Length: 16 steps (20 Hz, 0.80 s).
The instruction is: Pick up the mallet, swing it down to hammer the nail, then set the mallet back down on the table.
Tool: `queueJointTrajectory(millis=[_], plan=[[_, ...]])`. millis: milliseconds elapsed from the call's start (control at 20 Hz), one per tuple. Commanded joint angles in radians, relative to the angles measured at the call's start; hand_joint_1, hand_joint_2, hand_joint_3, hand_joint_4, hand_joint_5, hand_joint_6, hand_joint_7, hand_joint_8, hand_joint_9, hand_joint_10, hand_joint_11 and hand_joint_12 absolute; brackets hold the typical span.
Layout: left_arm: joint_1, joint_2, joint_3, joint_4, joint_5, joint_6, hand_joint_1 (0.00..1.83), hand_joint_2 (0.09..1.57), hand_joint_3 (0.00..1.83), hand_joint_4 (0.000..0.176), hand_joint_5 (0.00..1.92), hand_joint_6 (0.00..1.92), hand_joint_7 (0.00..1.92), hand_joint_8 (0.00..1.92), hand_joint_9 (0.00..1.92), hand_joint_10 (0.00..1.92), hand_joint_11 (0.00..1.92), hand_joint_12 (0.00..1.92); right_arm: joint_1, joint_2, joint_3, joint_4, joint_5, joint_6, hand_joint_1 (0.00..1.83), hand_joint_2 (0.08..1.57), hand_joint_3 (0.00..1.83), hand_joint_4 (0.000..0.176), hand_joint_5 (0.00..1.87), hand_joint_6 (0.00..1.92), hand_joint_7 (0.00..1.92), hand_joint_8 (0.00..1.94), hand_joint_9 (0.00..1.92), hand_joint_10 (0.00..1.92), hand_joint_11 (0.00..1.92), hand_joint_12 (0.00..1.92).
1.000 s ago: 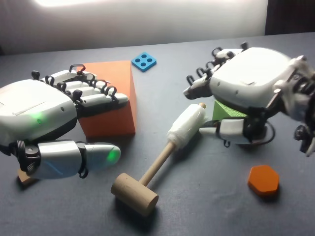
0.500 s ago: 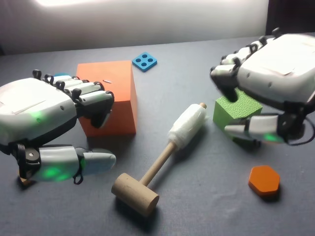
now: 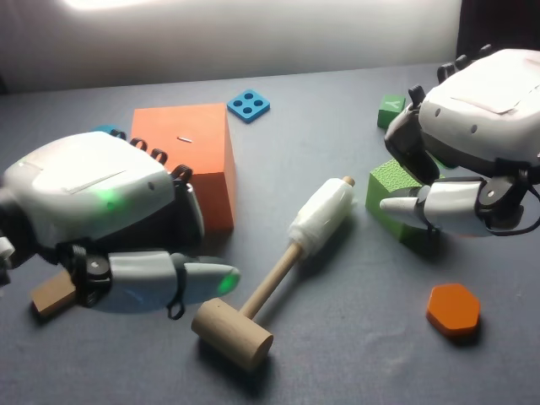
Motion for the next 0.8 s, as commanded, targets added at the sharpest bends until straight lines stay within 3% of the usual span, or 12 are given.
queueJointTrajectory(millis=[0,50,200,300,500,750], plan=[[-0.026,-0.006,-0.001,-0.004,-0.097,0.013,0.3,1.22,0.0,0.084,1.46,1.92,1.57,1.92,1.6,1.92,1.62,1.92,0.014,0.004,-0.003,-0.044,0.042,0.01,0.49,1.22,0.0,0.0,0.87,1.92,0.91,1.94,0.96,1.92,1.1,1.92],[-0.054,-0.022,0.001,-0.004,-0.083,0.037,0.65,1.22,0.0,0.113,1.5,1.92,1.61,1.92,1.66,1.92,1.67,1.92,0.018,0.004,-0.003,-0.046,0.043,0.013,0.44,1.23,0.0,0.0,1.4,1.92,1.46,1.94,1.48,1.92,1.49,1.92],[-0.064,-0.027,-0.007,-0.004,-0.083,0.046,0.82,1.34,0.02,0.134,1.51,1.92,1.65,1.92,1.7,1.92,1.74,1.92,0.02,0.004,-0.003,-0.046,0.046,0.015,0.59,1.38,0.03,0.0,1.43,1.92,1.55,1.94,1.59,1.92,1.58,1.92],[-0.064,-0.028,-0.018,-0.004,-0.083,0.046,1.11,1.33,0.0,0.168,1.49,1.92,1.64,1.92,1.72,1.92,1.77,1.92,0.02,0.004,-0.003,-0.047,0.047,0.015,0.76,1.46,0.03,0.0,1.38,1.92,1.56,1.94,1.61,1.92,1.63,1.92],[-0.065,-0.028,-0.034,-0.004,-0.083,0.045,1.06,1.35,0.0,0.176,1.48,1.92,1.55,1.92,1.61,1.92,1.62,1.92,0.014,0.004,-0.003,-0.117,0.051,0.065,0.83,1.48,0.0,0.0,1.32,1.92,1.51,1.94,1.56,1.92,1.59,1.92],[-0.065,-0.028,-0.035,-0.004,-0.085,0.042,1.05,1.37,0.01,0.175,1.47,1.92,1.54,1.92,1.6,1.92,1.61,1.92,-0.001,0.009,-0.002,-0.183,0.052,0.115,0.8,1.48,0.0,0.0,1.34,1.92,1.5,1.94,1.56,1.92,1.59,1.92]])
